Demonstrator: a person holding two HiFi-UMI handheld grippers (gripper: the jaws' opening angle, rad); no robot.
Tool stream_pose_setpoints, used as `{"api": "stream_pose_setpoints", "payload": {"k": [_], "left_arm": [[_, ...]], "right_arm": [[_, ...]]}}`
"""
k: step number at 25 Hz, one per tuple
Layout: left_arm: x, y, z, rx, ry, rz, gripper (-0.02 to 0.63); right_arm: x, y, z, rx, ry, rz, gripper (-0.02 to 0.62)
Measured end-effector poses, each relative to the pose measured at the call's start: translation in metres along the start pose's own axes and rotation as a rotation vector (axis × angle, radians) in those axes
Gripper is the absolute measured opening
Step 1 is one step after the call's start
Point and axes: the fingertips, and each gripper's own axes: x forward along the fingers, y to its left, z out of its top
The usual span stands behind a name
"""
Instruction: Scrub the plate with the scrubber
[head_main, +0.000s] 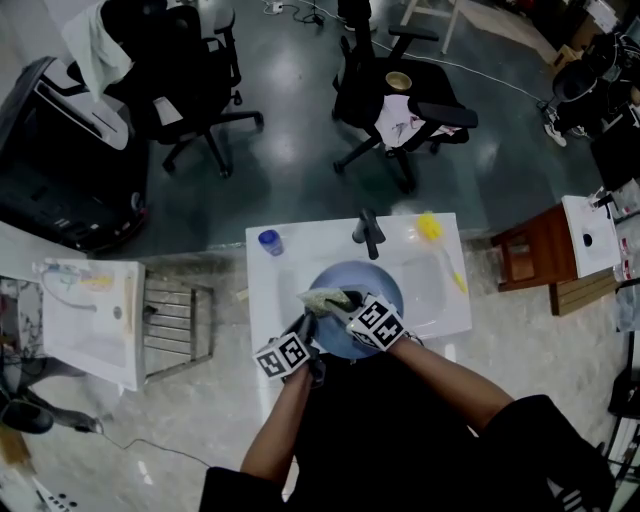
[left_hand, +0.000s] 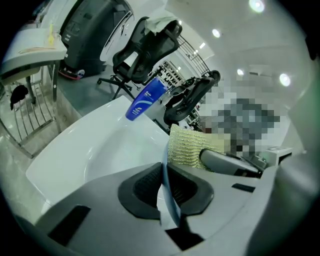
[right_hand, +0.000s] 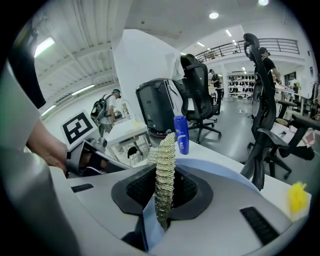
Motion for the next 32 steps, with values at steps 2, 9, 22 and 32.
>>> {"api": "stream_pose_setpoints", "payload": {"k": [2, 9, 22, 32], "left_arm": [[-0.001, -0.002, -0.001, -0.006, 0.005, -0.007, 0.028], [-0.003, -0.013, -0.003, 0.019, 0.029, -0.029, 0.026], [-0.011, -0.053, -0.033, 0.031, -0.012, 0.005, 0.029], [-0.016, -0.082, -0.067, 0.037, -0.042, 0.020, 0.037]], "right_arm": [[0.003, -0.004, 0.001, -0.002, -0.012, -0.021, 0.060], [0.010, -0.014, 0.004, -0.017, -0.040, -0.070, 0.059], [-0.021, -0.016, -0.008, -0.128, -0.040, -0.087, 0.060], [-0.057, -0.030, -0.026, -0.154, -0.075, -0.143, 0.060]]}}
